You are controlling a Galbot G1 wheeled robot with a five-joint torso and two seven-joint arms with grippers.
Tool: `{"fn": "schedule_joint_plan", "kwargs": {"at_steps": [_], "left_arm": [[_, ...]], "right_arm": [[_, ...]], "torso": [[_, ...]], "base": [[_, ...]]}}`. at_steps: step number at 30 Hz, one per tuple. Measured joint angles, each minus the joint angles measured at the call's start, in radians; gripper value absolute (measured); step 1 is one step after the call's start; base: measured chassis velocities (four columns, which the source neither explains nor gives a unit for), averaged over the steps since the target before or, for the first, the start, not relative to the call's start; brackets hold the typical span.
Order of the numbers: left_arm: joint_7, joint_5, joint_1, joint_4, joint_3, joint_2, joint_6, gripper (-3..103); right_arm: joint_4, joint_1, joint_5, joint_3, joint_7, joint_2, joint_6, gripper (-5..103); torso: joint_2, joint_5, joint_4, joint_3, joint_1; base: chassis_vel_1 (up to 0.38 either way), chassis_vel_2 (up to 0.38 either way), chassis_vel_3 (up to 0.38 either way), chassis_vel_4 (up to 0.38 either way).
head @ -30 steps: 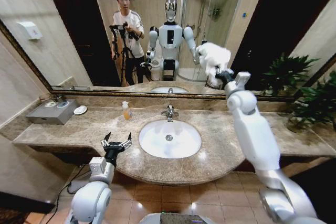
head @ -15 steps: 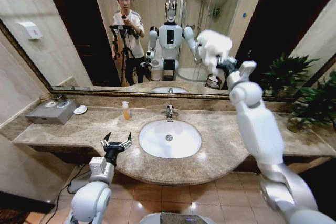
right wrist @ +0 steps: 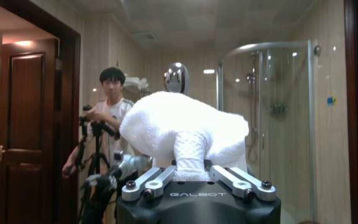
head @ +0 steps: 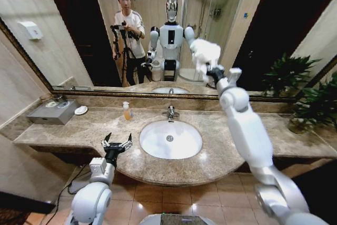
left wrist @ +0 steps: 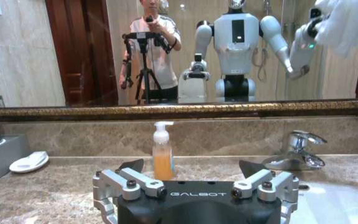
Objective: Pick up the towel from the sink counter and wipe the mirror surface.
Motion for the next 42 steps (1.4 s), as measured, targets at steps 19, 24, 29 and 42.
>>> {"fn": "schedule_joint_plan", "kwargs": {"at_steps": [19, 24, 29, 42], "left_arm": [[0.000, 0.000, 0.000, 0.000, 0.000, 0.000, 0.000, 100], [0.000, 0.000, 0.000, 0.000, 0.000, 0.000, 0.000, 100], [0.000, 0.000, 0.000, 0.000, 0.000, 0.000, 0.000, 100], [0.000, 0.000, 0.000, 0.000, 0.000, 0.000, 0.000, 100]], "right_arm": [[-0.029, 0.181, 0.002, -0.039, 0.027, 0.010, -0.010, 10], [-0.058, 0.191, -0.020, -0.044, 0.027, 0.026, -0.006, 10], [-0.092, 0.154, -0.053, -0.051, 0.014, 0.042, 0.015, 10], [-0.091, 0.105, -0.071, -0.049, 0.003, 0.055, 0.029, 10]], "torso": [[0.000, -0.0002, 0.0005, 0.000, 0.000], [0.000, -0.0003, 0.0006, 0.000, 0.000], [0.000, 0.0000, 0.0006, 0.000, 0.000], [0.000, -0.0002, 0.0006, 0.000, 0.000]], "base": [[0.000, 0.000, 0.000, 0.000], [0.000, 0.000, 0.000, 0.000], [0.000, 0.000, 0.000, 0.000], [0.000, 0.000, 0.000, 0.000]]}}
